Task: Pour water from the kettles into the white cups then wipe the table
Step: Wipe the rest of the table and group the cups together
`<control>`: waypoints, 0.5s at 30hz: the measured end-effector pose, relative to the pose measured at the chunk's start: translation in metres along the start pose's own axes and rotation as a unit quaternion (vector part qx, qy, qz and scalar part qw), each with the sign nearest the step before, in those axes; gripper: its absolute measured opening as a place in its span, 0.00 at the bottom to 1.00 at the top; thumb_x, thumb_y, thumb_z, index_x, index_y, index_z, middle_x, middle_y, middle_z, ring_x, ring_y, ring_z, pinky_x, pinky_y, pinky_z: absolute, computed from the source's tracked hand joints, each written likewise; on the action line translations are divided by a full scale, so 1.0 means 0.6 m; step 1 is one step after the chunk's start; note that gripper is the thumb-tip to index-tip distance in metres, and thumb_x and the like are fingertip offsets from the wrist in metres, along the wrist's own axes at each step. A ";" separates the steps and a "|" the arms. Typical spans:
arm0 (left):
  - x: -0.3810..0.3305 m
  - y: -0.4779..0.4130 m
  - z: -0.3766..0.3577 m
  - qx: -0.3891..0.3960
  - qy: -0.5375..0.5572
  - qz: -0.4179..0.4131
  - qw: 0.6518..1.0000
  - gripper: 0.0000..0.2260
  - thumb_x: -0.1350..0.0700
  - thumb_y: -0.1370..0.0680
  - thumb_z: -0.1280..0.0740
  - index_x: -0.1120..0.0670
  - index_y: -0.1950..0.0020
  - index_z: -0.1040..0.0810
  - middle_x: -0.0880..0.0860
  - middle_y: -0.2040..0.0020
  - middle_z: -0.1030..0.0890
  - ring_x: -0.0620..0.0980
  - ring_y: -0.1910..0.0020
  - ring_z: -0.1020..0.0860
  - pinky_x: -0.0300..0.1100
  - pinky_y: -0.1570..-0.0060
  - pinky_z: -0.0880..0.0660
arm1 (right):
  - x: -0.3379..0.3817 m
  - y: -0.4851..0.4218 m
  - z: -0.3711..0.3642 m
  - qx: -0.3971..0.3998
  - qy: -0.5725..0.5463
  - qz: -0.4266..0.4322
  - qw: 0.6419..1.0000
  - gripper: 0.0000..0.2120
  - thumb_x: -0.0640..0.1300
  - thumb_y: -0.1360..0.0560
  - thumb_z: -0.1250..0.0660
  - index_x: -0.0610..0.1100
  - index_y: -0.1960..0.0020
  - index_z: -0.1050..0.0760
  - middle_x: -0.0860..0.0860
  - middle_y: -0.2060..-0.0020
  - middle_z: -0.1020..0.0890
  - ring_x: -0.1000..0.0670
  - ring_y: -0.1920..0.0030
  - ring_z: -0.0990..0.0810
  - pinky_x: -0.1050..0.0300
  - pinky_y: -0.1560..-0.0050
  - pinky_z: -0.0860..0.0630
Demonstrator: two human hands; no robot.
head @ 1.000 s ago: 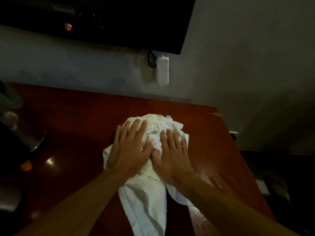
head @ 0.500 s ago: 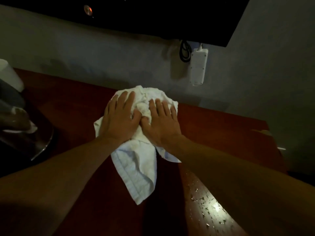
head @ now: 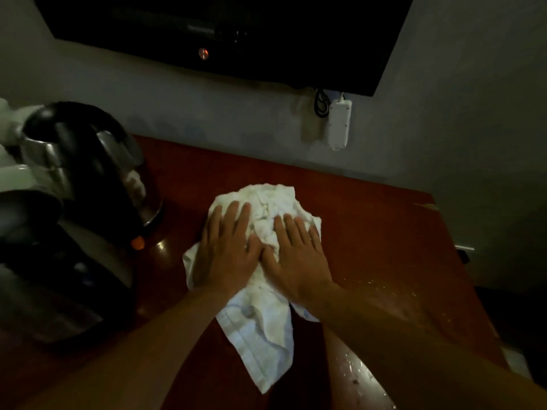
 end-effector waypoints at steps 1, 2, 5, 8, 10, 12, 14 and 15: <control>0.003 0.030 0.007 0.006 -0.011 -0.002 1.000 0.29 0.44 0.19 0.54 0.55 0.21 0.39 0.59 0.22 0.38 0.61 0.22 0.41 0.60 0.27 0.38 | 0.014 0.028 0.000 -0.001 -0.003 0.001 1.000 0.40 0.70 0.23 0.69 0.50 0.17 0.61 0.50 0.18 0.59 0.49 0.19 0.65 0.44 0.20 0.62; 0.006 0.059 0.012 0.011 -0.027 -0.013 0.999 0.29 0.44 0.18 0.57 0.56 0.20 0.40 0.60 0.21 0.41 0.61 0.21 0.44 0.60 0.25 0.40 | 0.028 0.055 -0.001 -0.002 -0.005 0.001 1.000 0.40 0.70 0.24 0.70 0.50 0.17 0.61 0.50 0.19 0.60 0.50 0.20 0.66 0.44 0.20 0.62; 0.015 0.137 0.034 0.024 -0.015 -0.010 1.000 0.28 0.44 0.17 0.57 0.55 0.21 0.39 0.59 0.20 0.43 0.60 0.20 0.47 0.60 0.26 0.41 | 0.074 0.128 0.001 -0.001 -0.002 0.002 1.000 0.43 0.70 0.28 0.75 0.50 0.18 0.62 0.51 0.19 0.62 0.52 0.21 0.68 0.46 0.20 0.63; 0.026 0.199 0.055 0.018 0.001 0.002 1.000 0.29 0.43 0.19 0.50 0.54 0.20 0.39 0.56 0.20 0.40 0.59 0.22 0.42 0.58 0.27 0.37 | 0.113 0.185 -0.005 0.007 0.001 -0.009 1.000 0.43 0.70 0.29 0.76 0.51 0.19 0.64 0.52 0.20 0.64 0.53 0.22 0.71 0.48 0.21 0.66; 0.036 0.234 0.057 0.037 -0.008 -0.010 0.999 0.30 0.42 0.19 0.51 0.54 0.20 0.41 0.56 0.19 0.43 0.59 0.20 0.46 0.58 0.26 0.40 | 0.133 0.212 -0.012 0.012 0.008 -0.015 1.000 0.40 0.70 0.27 0.75 0.52 0.20 0.64 0.51 0.19 0.62 0.51 0.21 0.70 0.49 0.22 0.66; 0.046 0.261 0.056 0.081 -0.051 -0.031 0.995 0.29 0.40 0.18 0.55 0.52 0.19 0.43 0.56 0.18 0.53 0.60 0.20 0.56 0.59 0.24 0.48 | 0.148 0.233 -0.021 0.017 0.033 -0.027 0.999 0.37 0.68 0.21 0.68 0.49 0.19 0.54 0.48 0.19 0.50 0.47 0.19 0.57 0.49 0.23 0.58; 0.052 0.281 0.062 0.101 -0.071 -0.043 0.992 0.31 0.38 0.18 0.60 0.51 0.20 0.43 0.56 0.18 0.58 0.60 0.20 0.61 0.59 0.24 0.52 | 0.160 0.251 -0.028 0.020 0.044 -0.045 0.998 0.34 0.65 0.17 0.58 0.46 0.21 0.37 0.46 0.23 0.34 0.45 0.22 0.39 0.50 0.28 0.45; 0.052 0.287 0.073 0.102 -0.060 -0.028 0.993 0.32 0.37 0.18 0.62 0.51 0.20 0.41 0.56 0.18 0.53 0.60 0.20 0.57 0.58 0.25 0.49 | 0.165 0.259 -0.030 0.017 0.051 -0.050 0.997 0.34 0.65 0.17 0.57 0.46 0.22 0.35 0.46 0.24 0.32 0.45 0.23 0.36 0.50 0.29 0.43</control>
Point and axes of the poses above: each hand's wrist, its own y-axis away from the middle knuckle, its own z-axis out of the back of the hand, x = y × z, the point moved 3 cm from there along -y, towards the middle knuckle
